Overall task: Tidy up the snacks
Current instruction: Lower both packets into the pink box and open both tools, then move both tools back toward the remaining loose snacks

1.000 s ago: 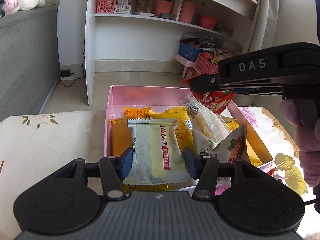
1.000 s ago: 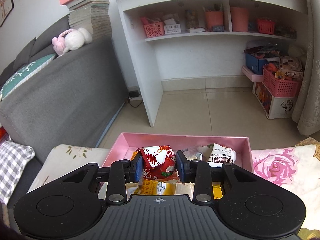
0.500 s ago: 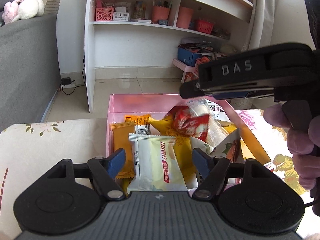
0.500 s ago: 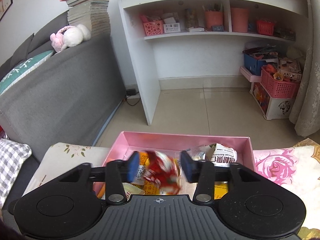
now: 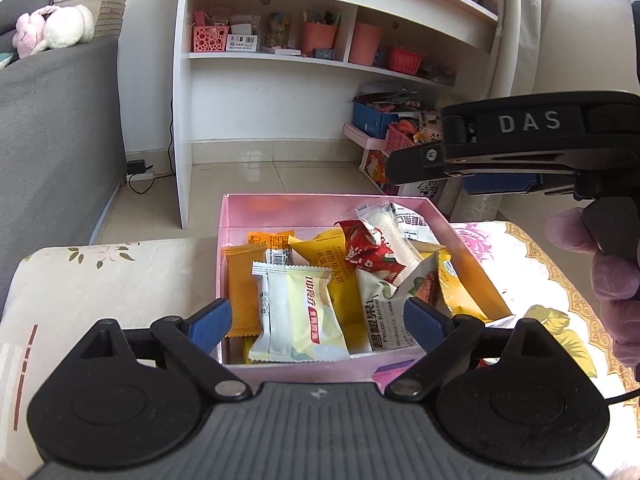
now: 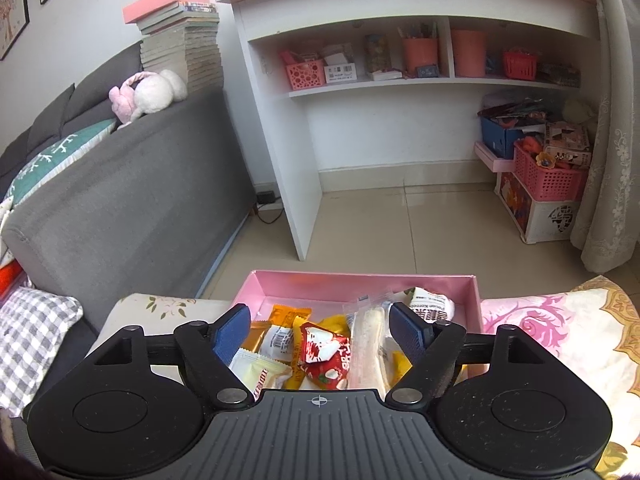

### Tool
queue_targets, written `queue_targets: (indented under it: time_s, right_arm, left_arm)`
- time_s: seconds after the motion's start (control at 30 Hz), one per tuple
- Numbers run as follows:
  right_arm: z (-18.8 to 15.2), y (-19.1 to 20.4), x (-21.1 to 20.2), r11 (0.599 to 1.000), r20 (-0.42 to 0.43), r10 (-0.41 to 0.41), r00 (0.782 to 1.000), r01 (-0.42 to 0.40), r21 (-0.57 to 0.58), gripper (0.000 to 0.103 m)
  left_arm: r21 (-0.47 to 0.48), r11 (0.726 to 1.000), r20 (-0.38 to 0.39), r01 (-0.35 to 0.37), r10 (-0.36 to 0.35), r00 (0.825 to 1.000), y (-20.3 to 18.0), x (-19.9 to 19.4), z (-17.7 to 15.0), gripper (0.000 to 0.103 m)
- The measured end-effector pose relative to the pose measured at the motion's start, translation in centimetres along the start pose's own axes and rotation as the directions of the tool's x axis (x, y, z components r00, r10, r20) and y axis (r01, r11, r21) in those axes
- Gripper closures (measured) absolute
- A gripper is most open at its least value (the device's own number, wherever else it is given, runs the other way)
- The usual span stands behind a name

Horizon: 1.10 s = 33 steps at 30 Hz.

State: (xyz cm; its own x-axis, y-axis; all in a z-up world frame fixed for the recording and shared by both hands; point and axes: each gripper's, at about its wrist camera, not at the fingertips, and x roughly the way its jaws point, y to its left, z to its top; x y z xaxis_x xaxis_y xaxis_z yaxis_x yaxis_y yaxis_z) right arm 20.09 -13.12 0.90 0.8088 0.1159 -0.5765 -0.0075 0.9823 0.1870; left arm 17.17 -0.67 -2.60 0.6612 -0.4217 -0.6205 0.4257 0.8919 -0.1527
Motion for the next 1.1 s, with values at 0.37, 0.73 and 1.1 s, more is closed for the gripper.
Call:
queue_targets:
  time_s: [0.37, 0.73, 1.1]
  right_arm:
    - [-1.3, -0.7, -5.3, 1.0, 0.035, 0.0, 0.999, 0.001, -0.013, 0.016]
    - [-4.3, -1.0, -9.3, 0.999, 0.051, 0.011, 0.999, -0.009, -0.048, 0.012]
    - [-7.9, -1.9, -11.7, 0.996, 0.07, 0.007, 0.998, 0.0, -0.093, 0.008]
  left_arm:
    - [0.003, 1.0, -0.003, 0.001, -0.001, 1.0, -0.8, -3.5, -1.5, 0.005]
    - [0.03, 1.0, -0.022, 0.0, 0.001, 1.0, -1.3, -5.8, -3.6, 0.001]
    - [0.065, 0.998, -0.041, 0.005, -0.002, 0.999, -2.1, -6.9, -5.8, 0.0]
